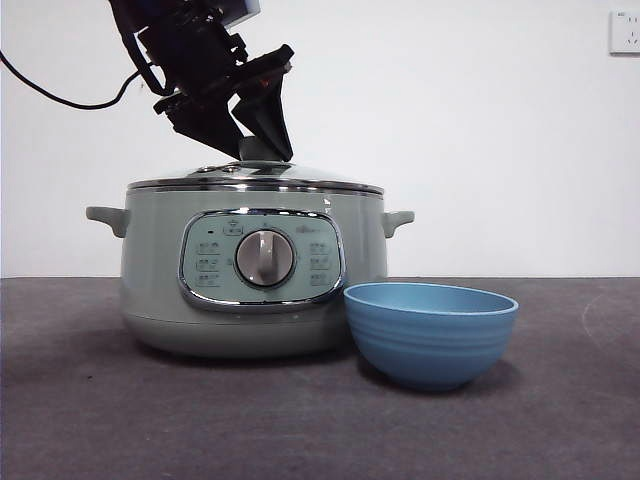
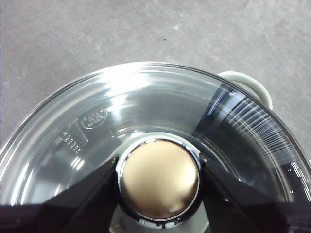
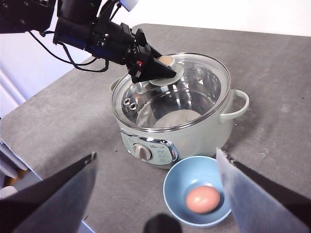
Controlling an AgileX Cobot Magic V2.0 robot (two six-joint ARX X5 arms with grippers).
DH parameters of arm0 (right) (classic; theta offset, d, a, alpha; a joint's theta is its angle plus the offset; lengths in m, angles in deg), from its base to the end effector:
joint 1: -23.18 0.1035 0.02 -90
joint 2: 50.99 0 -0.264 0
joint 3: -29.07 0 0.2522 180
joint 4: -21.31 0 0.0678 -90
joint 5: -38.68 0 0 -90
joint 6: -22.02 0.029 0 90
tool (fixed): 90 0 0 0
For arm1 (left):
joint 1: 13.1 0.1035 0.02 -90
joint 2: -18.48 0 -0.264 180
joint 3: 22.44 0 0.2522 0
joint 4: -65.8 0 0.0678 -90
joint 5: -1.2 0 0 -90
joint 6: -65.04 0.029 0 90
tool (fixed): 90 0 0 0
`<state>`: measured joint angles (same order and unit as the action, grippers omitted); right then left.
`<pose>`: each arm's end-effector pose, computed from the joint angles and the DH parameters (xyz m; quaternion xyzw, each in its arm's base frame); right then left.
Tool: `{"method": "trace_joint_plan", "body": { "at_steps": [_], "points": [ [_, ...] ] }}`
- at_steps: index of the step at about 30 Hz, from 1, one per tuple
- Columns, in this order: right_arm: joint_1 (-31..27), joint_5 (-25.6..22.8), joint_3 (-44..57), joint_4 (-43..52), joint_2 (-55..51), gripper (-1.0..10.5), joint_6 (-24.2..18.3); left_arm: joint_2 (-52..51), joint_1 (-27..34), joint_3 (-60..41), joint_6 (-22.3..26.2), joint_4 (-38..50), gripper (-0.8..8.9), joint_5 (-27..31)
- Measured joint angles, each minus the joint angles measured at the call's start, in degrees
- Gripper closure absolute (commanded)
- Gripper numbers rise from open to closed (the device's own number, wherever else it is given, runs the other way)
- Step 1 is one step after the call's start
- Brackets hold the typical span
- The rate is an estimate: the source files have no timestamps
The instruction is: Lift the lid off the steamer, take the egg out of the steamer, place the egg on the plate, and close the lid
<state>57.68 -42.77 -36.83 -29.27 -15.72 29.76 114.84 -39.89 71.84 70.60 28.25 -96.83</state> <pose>0.0900 0.0671 0.3515 0.0230 0.1928 0.3491 0.9167 0.3335 -0.1729 0.2952 0.0987 0.3204 -0.2974 0.8940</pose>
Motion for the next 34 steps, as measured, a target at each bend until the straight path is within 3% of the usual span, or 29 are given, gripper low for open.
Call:
{"method": "trace_joint_plan", "body": {
  "at_steps": [4,7,8,11,12,26,34],
  "points": [
    [0.0,0.02,-0.02,0.0,0.0,5.3,0.0,0.04,0.0,0.31,0.0,-0.85,8.21,0.31],
    [0.0,0.04,0.0,0.0,0.0,5.3,0.0,0.04,0.0,0.66,0.0,-1.84,7.61,0.42],
    [0.0,0.04,-0.02,0.0,0.0,5.3,0.0,0.04,0.0,0.77,0.0,-2.14,6.85,0.44],
    [0.0,0.04,0.0,0.0,0.0,5.3,0.0,0.04,0.0,0.92,0.02,-2.54,3.21,0.52],
    [0.0,0.04,0.0,0.0,0.0,5.3,0.0,0.04,0.0,0.92,0.02,-2.56,2.54,0.39],
    [0.0,0.04,0.0,-1.33,0.0,5.3,0.0,-1.18,0.0,0.9,0.44,-4.74,2.47,0.44],
    [0.0,0.35,0.0,-3.39,0.0,5.3,0.0,-12.13,0.0,0.9,0.44,-10.51,2.47,0.37]
  ]
}}
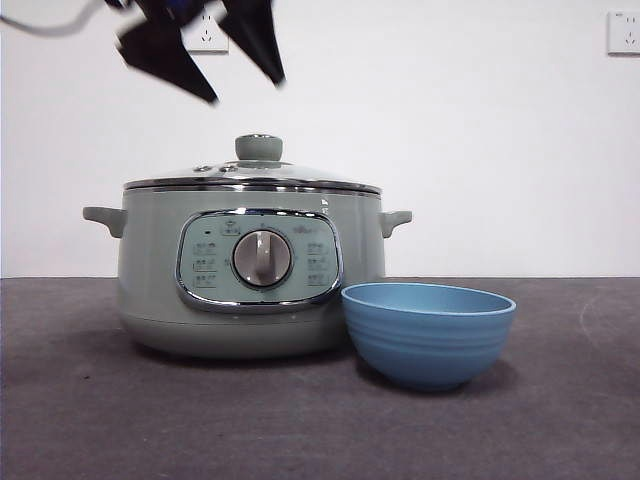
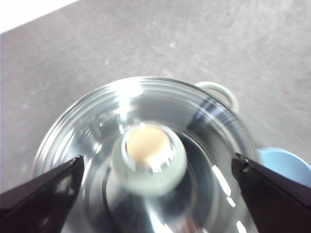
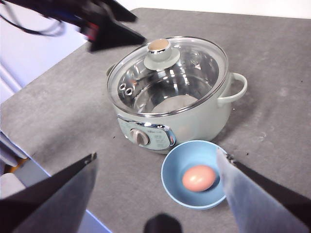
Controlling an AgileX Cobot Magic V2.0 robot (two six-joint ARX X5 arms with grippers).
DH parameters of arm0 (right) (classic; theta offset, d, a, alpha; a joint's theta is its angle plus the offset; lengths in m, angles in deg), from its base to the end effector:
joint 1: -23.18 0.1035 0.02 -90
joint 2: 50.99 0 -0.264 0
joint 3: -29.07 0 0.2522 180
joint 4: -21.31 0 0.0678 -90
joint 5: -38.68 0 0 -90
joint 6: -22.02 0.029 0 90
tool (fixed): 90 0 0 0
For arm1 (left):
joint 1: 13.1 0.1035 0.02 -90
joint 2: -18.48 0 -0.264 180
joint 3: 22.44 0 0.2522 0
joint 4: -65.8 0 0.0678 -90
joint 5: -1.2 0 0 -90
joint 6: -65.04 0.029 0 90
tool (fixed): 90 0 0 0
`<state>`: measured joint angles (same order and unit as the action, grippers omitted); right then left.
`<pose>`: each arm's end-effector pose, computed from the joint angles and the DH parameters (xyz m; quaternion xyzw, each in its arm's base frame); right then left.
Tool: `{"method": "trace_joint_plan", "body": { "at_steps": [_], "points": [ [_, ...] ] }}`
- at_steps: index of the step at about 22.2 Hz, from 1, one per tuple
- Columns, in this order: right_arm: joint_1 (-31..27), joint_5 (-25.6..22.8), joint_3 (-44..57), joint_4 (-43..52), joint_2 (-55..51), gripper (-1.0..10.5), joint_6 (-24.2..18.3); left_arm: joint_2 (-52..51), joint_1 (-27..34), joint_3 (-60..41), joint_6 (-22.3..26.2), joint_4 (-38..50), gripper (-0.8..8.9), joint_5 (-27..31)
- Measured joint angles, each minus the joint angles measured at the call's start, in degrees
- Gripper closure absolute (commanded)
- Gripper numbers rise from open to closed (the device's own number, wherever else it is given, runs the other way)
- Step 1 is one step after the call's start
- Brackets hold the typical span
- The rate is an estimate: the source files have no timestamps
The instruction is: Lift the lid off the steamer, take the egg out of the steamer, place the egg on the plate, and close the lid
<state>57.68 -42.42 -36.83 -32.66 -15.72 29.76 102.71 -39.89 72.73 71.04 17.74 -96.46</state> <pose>0.0881 0.0660 0.3462 0.0167 0.2212 0.3480 0.9109 0.2822 -0.1468 0.3558 0.1002 0.2988 -0.2968 0.9015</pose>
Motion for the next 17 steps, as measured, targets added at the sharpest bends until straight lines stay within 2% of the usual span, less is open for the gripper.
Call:
{"method": "trace_joint_plan", "body": {
  "at_steps": [9,14,16,17],
  "points": [
    [0.0,0.11,0.0,-4.26,0.0,5.3,0.0,-14.45,0.0,0.0,0.0,-20.37,2.49,-0.28],
    [0.0,0.15,-0.02,-7.61,0.02,5.4,0.0,-20.11,0.0,0.0,0.0,-28.81,2.54,-0.31],
    [0.0,1.09,0.0,-9.09,0.02,5.6,0.0,-21.59,0.0,0.0,0.0,-31.5,3.44,-0.35],
    [0.0,1.9,0.0,-9.62,0.02,6.1,0.0,-22.05,0.0,0.0,0.02,-32.61,4.2,-0.35]
  ]
}}
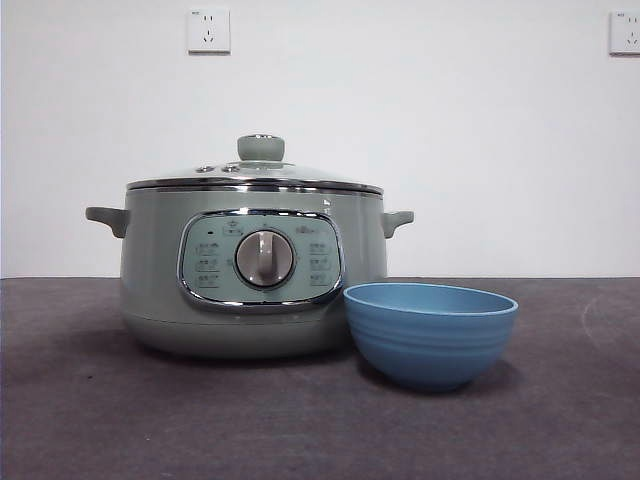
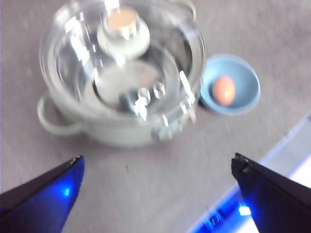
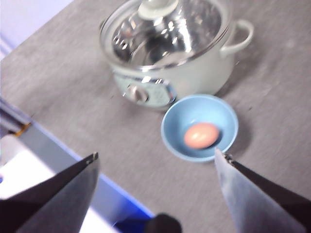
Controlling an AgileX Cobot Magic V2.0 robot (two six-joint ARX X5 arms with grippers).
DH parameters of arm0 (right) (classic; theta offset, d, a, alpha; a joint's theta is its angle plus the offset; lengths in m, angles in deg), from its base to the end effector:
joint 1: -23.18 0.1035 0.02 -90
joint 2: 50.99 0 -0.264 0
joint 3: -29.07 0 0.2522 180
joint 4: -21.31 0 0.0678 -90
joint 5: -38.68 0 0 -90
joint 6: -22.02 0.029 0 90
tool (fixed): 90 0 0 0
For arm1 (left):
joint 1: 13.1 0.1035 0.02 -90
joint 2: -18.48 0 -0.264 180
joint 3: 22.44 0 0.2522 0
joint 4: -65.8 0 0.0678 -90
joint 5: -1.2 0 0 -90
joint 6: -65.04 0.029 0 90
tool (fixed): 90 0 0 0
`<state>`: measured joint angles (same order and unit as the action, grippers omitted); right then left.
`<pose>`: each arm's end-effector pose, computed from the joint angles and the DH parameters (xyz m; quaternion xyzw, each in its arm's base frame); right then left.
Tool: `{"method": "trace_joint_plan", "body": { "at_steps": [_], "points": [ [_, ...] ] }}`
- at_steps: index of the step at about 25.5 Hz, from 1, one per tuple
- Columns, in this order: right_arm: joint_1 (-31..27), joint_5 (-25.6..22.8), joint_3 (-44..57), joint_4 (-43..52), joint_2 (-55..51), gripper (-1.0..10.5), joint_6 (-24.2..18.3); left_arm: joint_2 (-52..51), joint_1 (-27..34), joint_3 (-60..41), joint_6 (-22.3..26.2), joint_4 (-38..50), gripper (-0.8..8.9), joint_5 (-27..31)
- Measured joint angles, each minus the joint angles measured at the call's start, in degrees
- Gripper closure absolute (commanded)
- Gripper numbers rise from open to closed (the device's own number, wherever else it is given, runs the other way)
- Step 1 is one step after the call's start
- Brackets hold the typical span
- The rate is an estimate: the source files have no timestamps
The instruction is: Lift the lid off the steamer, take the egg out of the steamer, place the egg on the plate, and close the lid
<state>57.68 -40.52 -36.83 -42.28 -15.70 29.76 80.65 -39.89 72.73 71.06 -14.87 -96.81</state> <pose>0.0813 0.0624 0.3320 0.0016 0.3021 0.3497 0.8868 0.1528 -0.0817 0.4030 0.1117 0.3838 -0.2941 0.8682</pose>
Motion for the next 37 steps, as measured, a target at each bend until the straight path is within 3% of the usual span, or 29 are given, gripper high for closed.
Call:
{"method": "trace_joint_plan", "body": {
  "at_steps": [4,5,9,37],
  "points": [
    [0.0,4.76,-0.02,-1.77,0.0,9.5,0.02,-0.87,0.0,0.0,0.0,-3.8,8.16,-0.07],
    [0.0,5.64,-0.02,-1.86,0.0,9.7,0.02,-0.87,0.0,0.0,0.0,-4.24,8.28,-0.07],
    [0.0,8.61,0.0,-2.12,0.04,9.6,0.0,-0.85,0.0,0.0,-0.02,-4.83,8.21,-0.17],
    [0.0,8.52,0.0,-2.43,0.04,9.5,0.02,-0.81,0.0,0.0,-0.02,-4.07,8.17,-2.21]
  ]
}}
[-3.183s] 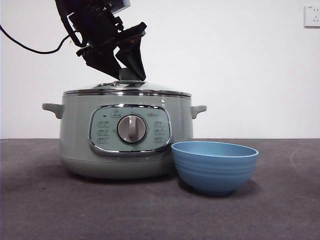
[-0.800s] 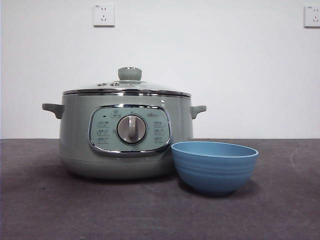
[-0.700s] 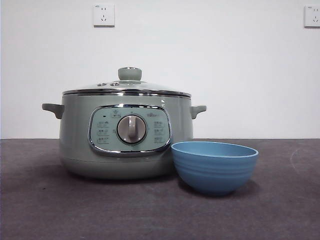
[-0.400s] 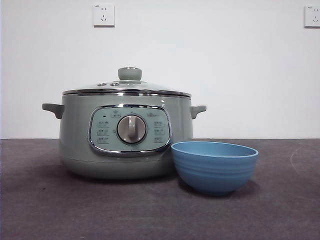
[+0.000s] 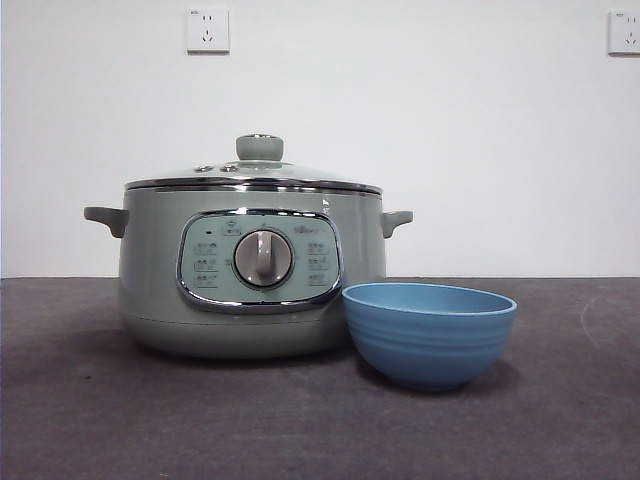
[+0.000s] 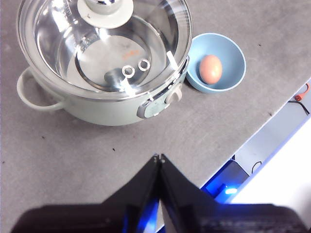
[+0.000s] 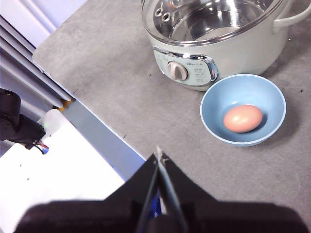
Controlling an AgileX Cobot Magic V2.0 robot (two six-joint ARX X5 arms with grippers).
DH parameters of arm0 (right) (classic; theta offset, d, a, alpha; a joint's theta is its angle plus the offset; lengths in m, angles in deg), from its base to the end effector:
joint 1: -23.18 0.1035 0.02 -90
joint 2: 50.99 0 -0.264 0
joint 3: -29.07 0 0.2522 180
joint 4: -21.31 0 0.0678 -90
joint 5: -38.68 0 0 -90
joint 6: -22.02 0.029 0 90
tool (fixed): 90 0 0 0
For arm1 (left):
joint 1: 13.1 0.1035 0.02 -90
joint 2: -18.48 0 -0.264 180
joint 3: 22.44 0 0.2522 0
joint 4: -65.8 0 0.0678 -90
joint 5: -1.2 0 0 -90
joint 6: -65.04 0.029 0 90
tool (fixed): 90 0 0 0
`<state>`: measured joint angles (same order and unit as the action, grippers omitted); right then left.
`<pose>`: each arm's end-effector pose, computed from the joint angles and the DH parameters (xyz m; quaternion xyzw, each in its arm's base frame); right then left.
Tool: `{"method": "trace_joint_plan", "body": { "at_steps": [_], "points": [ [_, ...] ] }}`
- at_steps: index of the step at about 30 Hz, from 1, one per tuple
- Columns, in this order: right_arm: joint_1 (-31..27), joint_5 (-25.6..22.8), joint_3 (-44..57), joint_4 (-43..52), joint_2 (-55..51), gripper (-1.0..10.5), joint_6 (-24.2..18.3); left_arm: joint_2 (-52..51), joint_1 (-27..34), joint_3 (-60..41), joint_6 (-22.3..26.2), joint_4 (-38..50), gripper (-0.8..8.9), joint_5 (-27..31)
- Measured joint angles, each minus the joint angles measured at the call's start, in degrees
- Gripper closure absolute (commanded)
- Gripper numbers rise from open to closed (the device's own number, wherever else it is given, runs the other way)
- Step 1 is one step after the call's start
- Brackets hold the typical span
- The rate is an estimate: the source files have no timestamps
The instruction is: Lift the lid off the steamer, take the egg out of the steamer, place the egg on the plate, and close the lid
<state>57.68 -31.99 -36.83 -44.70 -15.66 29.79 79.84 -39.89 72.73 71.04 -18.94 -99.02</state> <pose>0.0764 0.0642 0.3293 0.0175 0.3302 0.4098 0.8501 0.1438 -0.0784 0.4007 0.1067 0.4099 -0.3084 0.8518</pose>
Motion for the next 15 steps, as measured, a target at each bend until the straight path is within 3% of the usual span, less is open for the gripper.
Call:
{"method": "trace_joint_plan", "body": {
  "at_steps": [4,9,15],
  "points": [
    [0.0,0.0,0.0,0.0,0.0,9.5,0.0,-0.07,0.11,-0.04,0.28,3.48,8.17,1.09],
    [0.0,0.0,0.0,-0.02,0.0,9.5,0.0,-2.84,5.03,-0.52,3.98,24.48,8.17,1.77],
    [0.0,0.0,0.0,-0.02,0.02,9.5,0.0,-11.93,14.82,-7.15,5.42,44.3,8.17,-6.47]
  ]
}}
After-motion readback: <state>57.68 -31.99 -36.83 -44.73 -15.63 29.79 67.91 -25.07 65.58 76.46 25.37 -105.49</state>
